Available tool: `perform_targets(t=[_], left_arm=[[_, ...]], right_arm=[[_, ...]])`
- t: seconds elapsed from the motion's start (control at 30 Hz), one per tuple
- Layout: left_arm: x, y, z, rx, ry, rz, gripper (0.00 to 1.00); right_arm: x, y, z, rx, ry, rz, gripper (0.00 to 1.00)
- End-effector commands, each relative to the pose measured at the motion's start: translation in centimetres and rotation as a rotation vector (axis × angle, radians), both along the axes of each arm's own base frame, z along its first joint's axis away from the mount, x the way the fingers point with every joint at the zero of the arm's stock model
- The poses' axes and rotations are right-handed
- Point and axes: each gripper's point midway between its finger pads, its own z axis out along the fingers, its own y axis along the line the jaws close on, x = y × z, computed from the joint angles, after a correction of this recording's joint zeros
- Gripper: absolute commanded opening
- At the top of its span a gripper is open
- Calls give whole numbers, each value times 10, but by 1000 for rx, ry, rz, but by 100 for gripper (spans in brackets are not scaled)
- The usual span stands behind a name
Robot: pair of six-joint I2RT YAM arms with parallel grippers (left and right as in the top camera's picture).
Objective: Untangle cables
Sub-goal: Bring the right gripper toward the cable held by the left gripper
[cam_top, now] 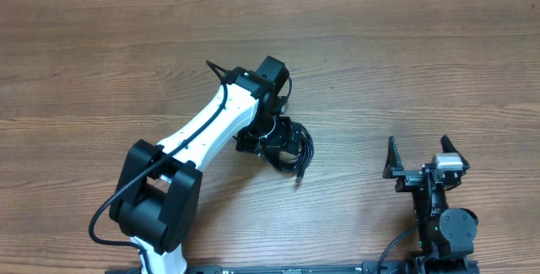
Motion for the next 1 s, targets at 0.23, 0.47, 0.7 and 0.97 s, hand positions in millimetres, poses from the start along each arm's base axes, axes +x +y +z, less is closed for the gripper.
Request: perform_targets(t=[0.23, 0.47, 0.7, 0.97], left_arm=[[10, 8, -2, 83, -28, 104, 95], [20, 13, -3, 110, -65, 143, 99], [22, 11, -3, 107, -70, 160, 100], [19, 7, -2, 84, -49, 158, 99]], right_arm=[[-27, 89, 28, 148, -84, 550, 100], [-40, 103, 47, 380, -70, 671, 100], [-50, 109, 65, 544, -69, 749, 100], [-109, 110, 178, 341, -468, 874, 100]])
